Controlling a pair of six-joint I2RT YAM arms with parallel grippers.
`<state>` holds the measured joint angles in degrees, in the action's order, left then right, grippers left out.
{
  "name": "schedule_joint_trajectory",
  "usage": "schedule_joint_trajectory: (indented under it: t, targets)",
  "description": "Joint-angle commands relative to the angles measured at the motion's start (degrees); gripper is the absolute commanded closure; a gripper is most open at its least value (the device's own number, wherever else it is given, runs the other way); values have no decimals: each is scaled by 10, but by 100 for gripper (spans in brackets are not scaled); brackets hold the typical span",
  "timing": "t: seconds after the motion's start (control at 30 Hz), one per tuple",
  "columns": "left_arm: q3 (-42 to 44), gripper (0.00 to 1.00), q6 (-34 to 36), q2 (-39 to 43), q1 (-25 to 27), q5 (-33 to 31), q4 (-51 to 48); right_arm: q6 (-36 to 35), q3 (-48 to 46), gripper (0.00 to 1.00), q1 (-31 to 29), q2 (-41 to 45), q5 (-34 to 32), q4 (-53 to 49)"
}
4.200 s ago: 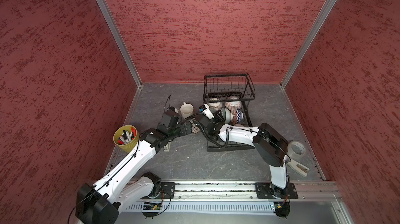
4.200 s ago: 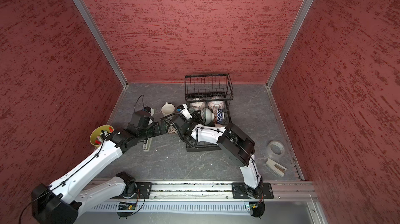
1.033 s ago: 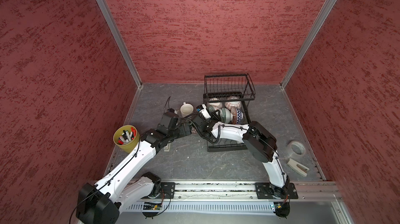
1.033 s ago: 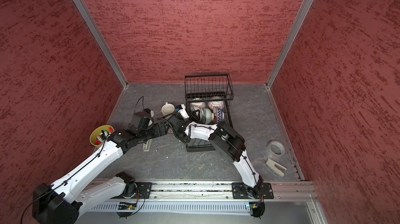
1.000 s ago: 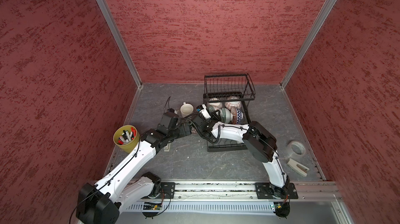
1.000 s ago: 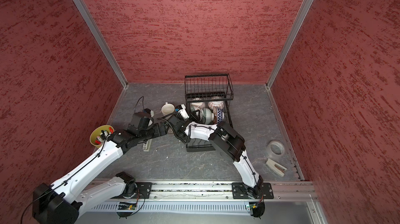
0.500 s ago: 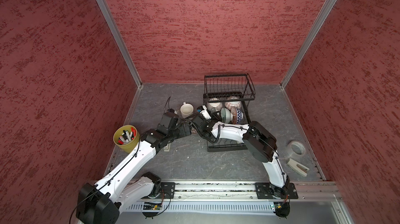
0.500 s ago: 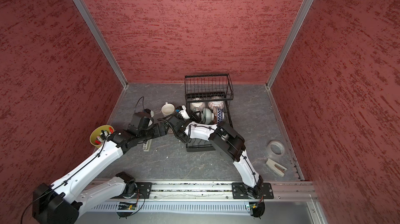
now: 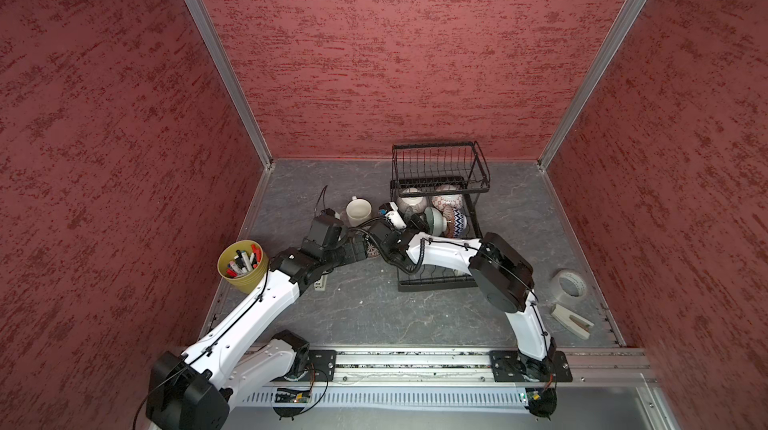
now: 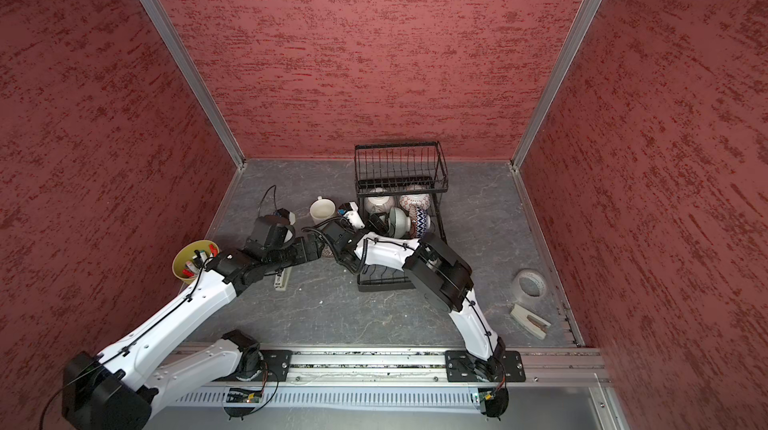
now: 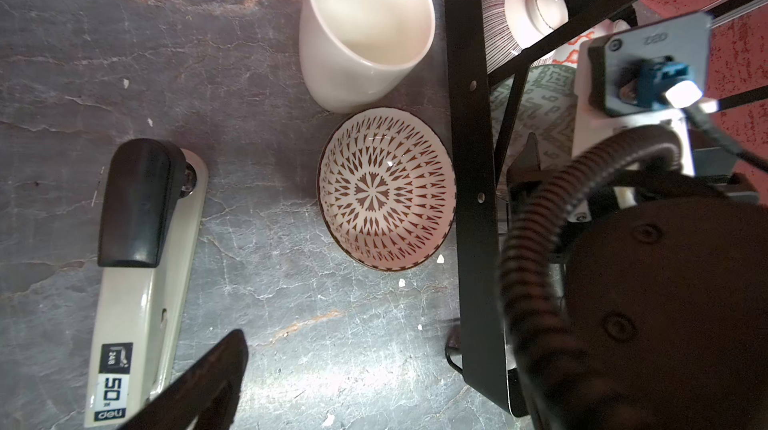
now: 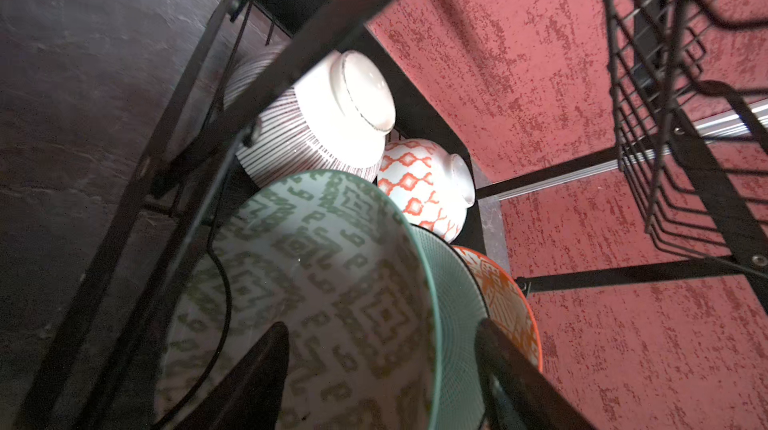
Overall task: Load the bowls into the dish rack
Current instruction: 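Lower the green-patterned bowl on edge into the rack beside the grey bowl, then open the right gripper and lift it away from the rack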
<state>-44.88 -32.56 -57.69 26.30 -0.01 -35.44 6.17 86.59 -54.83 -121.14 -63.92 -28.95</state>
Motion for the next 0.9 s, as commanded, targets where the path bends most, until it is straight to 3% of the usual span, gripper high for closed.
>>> schedule_joint_trajectory:
  t: [0.0, 0.47, 0.87]
  targets:
    - [0, 0, 1, 6, -3, 1, 12, 25, -7, 25, -6, 47, 31, 0]
    - [-3, 0, -3, 1, -5, -4, 1, 48, -58, 23, -5, 128, 104, 20]
    - [-15, 0, -12, -25, -11, -6, -19, 92, -160, 22, -5, 255, 199, 47]
